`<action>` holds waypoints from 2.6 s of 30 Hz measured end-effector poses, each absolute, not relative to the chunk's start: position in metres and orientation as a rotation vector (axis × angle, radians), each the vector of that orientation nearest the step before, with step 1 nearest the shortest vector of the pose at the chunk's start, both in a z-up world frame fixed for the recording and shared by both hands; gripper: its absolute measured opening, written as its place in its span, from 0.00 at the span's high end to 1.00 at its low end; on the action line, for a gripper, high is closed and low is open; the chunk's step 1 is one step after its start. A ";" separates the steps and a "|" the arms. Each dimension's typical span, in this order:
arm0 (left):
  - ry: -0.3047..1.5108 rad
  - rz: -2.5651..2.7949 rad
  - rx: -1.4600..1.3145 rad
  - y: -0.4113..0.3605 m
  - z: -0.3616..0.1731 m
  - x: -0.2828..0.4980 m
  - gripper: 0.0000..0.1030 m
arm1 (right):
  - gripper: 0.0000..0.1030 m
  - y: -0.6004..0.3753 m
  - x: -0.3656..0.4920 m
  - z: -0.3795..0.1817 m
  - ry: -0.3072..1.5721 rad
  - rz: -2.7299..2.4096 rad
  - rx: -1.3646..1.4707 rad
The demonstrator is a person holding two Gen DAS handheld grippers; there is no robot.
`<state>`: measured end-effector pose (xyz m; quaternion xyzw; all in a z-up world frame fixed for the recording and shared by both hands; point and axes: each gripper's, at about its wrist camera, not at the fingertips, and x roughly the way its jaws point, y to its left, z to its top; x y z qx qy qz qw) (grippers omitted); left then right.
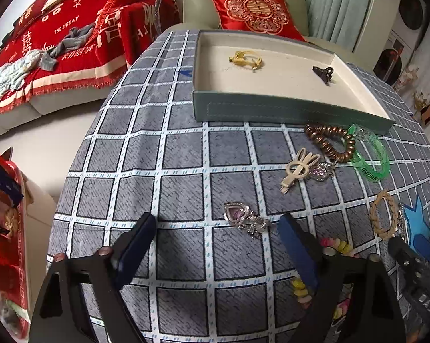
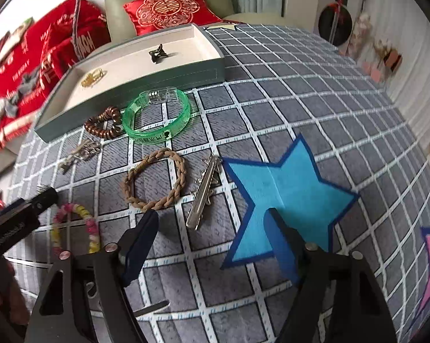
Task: Organize jewelry
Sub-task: 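Grasp the heart pendant with the left gripper while the right gripper grasps the silver hairpin, then carry both items into the tray and open both grippers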
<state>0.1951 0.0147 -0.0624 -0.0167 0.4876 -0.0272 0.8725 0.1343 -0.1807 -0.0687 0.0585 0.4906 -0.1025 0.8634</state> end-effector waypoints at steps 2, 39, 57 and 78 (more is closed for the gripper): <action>1.012 -0.072 -0.024 0.011 -0.060 0.195 0.18 | 0.33 -0.178 0.135 -0.068 1.022 -0.205 0.108; 0.826 -0.335 -0.099 0.029 0.020 0.163 0.57 | 0.89 -0.223 0.098 -0.005 0.835 0.031 0.375; 0.719 -0.338 -0.078 0.015 0.089 0.242 0.57 | 0.89 -0.221 0.208 0.091 0.743 0.144 0.307; 0.882 -0.218 0.006 -0.014 -0.008 0.376 0.57 | 0.89 -0.221 0.359 -0.005 0.911 0.084 0.277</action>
